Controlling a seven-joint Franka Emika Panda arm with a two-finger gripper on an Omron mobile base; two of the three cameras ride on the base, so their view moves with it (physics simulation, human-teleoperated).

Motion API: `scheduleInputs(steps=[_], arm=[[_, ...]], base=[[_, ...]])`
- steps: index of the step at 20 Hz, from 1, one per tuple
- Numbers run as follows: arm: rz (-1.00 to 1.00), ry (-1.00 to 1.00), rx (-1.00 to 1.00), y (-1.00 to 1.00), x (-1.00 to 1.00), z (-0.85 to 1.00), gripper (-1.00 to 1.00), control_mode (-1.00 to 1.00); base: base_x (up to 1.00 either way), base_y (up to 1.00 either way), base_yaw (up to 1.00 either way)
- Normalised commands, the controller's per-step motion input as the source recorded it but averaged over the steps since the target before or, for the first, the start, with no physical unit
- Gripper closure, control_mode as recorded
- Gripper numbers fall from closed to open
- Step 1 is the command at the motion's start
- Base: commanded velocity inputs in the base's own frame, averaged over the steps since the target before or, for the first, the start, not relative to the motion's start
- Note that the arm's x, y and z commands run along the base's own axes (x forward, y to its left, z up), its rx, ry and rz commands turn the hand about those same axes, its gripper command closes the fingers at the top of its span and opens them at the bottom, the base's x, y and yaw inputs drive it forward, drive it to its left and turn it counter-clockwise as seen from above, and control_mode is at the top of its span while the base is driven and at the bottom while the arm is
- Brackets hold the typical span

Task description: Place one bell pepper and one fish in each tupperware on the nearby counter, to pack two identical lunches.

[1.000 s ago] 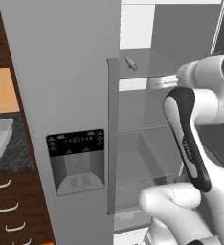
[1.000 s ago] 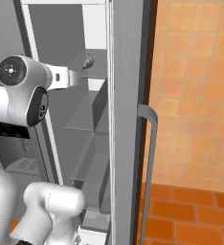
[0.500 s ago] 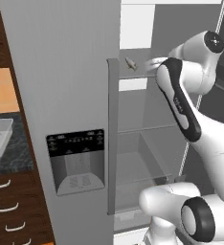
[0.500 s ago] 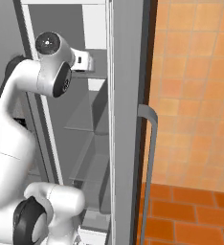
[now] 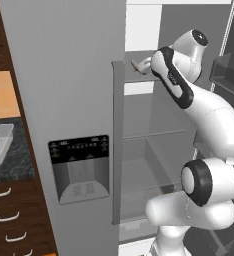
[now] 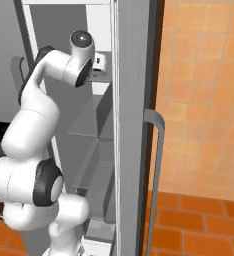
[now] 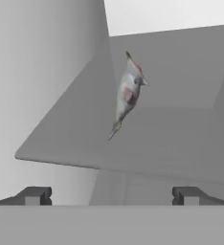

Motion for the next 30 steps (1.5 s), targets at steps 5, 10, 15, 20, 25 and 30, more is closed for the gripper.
scheduleInputs(steps=[5,10,15,20,25,30], arm=[[0.0,-0.04,0.0,0.08,1.0,0.0,-1.0,-1.0],[0.0,0.02,0.0,0.11,0.99,-0.15,-1.0,-1.0],[0.0,0.08,-0.02,0.17,0.96,-0.31,1.0,-1.0],[0.0,0.13,-0.07,0.14,0.68,-0.44,1.0,-1.0],[-0.13,0.08,-0.09,-0.1,-0.17,-0.65,1.0,-1.0],[-0.21,-0.05,0.0,-0.46,-1.0,-0.53,1.0,-1.0]], base=[[0.0,0.0,0.0],[0.0,0.0,0.0],[0.0,0.0,0.0],[0.0,0.0,0.0],[0.0,0.0,0.0],[0.0,0.0,0.0]])
